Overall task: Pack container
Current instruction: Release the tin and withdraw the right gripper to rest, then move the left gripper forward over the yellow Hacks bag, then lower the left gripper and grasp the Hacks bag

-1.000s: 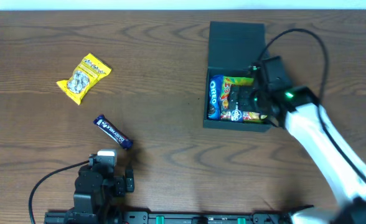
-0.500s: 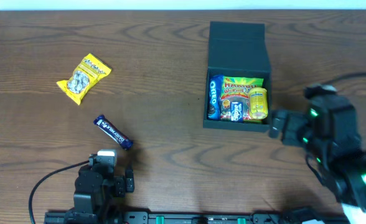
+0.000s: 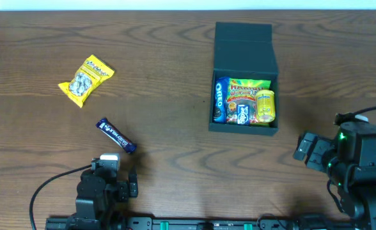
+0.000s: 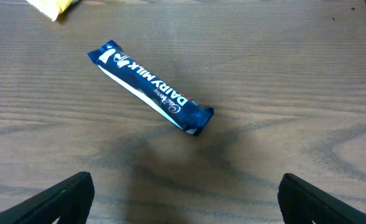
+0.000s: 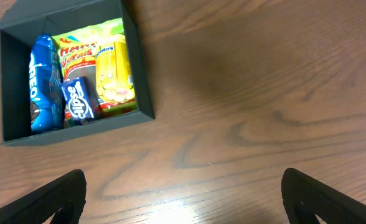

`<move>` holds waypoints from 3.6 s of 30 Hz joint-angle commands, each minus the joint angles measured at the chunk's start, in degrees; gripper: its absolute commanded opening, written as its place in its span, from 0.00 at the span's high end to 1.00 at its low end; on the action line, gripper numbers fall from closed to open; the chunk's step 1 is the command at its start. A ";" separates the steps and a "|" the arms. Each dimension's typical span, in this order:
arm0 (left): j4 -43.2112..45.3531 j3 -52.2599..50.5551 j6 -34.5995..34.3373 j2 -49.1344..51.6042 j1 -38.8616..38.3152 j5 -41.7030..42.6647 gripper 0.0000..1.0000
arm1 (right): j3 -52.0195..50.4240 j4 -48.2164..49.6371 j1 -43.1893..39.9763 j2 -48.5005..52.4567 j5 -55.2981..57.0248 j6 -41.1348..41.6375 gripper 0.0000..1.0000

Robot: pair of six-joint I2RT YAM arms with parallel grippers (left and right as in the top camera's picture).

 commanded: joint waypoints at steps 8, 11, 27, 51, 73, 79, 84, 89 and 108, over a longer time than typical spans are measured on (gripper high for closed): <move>-1.42 -2.08 0.39 -0.35 0.35 -0.59 0.05 | -0.20 -0.52 -0.46 -0.13 -0.26 -0.72 0.01; -1.42 -2.08 0.42 -0.35 0.35 -1.31 0.05 | -0.20 -1.51 -0.46 -0.13 -0.26 -0.72 0.01; 5.84 -2.08 -0.28 -0.35 0.35 9.60 0.04 | -0.20 -3.82 -0.46 -0.13 -0.24 -0.72 0.01; 4.35 24.72 -6.34 26.99 0.35 5.64 0.05 | -0.20 -3.85 -0.46 -0.13 -0.26 -0.72 0.01; -2.56 38.93 -20.17 54.99 0.35 15.98 0.04 | -0.20 -4.92 -0.46 -0.13 -0.26 -0.72 0.01; -6.82 43.78 -22.27 61.53 0.37 5.84 0.04 | -0.20 -5.57 -0.46 -0.13 -0.26 -0.72 0.01; -7.23 52.94 -15.43 70.97 0.87 1.09 0.05 | -0.20 -5.81 -0.46 -0.13 -0.26 -0.72 0.01; -7.91 61.61 -9.38 78.84 3.69 -0.70 0.05 | -0.20 -6.03 -0.46 -0.13 -0.28 -0.72 0.01; -8.04 80.13 18.40 98.62 18.95 -7.65 0.05 | -0.20 -5.95 -0.46 -0.13 -0.24 -0.72 0.01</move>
